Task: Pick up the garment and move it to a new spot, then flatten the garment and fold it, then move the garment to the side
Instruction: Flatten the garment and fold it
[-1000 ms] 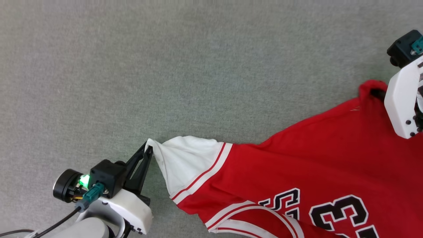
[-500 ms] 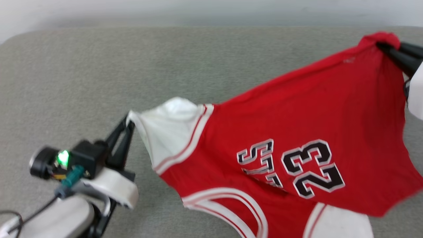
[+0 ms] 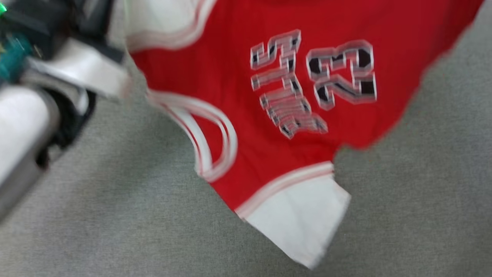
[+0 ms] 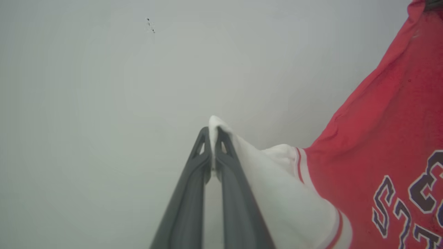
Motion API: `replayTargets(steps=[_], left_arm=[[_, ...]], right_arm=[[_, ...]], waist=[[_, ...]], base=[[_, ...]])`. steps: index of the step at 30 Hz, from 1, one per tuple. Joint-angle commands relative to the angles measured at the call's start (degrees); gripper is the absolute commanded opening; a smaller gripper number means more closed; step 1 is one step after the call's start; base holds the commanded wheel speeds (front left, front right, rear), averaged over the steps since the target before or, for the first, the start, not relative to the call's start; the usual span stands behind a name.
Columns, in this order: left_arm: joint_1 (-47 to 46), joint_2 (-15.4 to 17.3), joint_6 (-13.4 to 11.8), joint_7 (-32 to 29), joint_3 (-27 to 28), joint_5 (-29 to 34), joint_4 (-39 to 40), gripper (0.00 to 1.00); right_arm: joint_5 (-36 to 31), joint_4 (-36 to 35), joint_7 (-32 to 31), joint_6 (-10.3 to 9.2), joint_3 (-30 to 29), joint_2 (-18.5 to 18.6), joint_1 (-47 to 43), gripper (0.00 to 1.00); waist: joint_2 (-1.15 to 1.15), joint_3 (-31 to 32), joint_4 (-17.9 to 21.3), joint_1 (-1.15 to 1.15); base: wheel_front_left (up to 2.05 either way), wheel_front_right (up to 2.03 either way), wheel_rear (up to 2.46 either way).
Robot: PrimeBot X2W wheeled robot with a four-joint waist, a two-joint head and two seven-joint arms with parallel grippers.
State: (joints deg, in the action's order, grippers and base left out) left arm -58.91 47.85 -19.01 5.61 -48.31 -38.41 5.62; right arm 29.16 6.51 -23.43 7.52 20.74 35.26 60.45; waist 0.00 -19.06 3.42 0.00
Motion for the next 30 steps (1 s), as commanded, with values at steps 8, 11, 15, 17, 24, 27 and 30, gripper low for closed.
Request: replayTargets(steps=[8,11,15,17,24,27,30], left_arm=[[-23.8,-4.2,7.2,-5.0,2.8,4.7,-7.6,0.0],[-31.9,-6.0,9.4,-5.9,3.8,6.0,-11.6,0.0],[-41.5,-8.7,12.1,-6.2,4.8,7.2,-16.9,0.0],[-45.7,-9.8,13.6,-6.2,4.7,8.0,-20.0,0.0],[-54.0,-13.4,17.3,-4.1,4.2,9.3,-30.0,0.0],[-53.7,-14.8,18.4,-2.8,3.8,8.5,-33.6,0.0],[-51.0,-15.6,19.5,-1.4,2.9,7.6,-36.7,0.0]], right_arm=[[-7.3,6.1,2.0,-0.06,-2.4,-5.0,18.8,0.0],[-9.4,9.2,2.8,-0.06,-1.9,-6.2,25.3,0.0],[-11.9,13.9,4.6,-0.06,-0.6,-7.1,34.2,0.0],[-12.7,16.4,5.9,-0.06,0.1,-7.6,37.7,0.0],[-13.9,25.1,9.9,-0.06,2.3,-9.5,45.1,0.0],[-13.3,28.6,11.3,-0.06,4.2,-10.4,45.2,0.0],[-12.4,31.5,12.5,-0.06,7.1,-11.0,42.8,0.0]], waist=[[0.0,-8.9,0.4,0.0],[0.0,-11.1,0.5,0.0],[0.0,-13.3,0.5,0.0],[0.0,-14.1,0.4,0.0],[0.0,-15.8,-0.1,0.0],[0.0,-16.4,-0.4,0.0],[0.0,-16.6,-0.6,0.0]], base=[[0.0,0.0,0.0],[0.0,0.0,0.0],[0.0,0.0,0.0],[0.0,0.0,0.0],[0.0,0.0,0.0],[0.0,0.0,0.0],[0.0,0.0,0.0]])
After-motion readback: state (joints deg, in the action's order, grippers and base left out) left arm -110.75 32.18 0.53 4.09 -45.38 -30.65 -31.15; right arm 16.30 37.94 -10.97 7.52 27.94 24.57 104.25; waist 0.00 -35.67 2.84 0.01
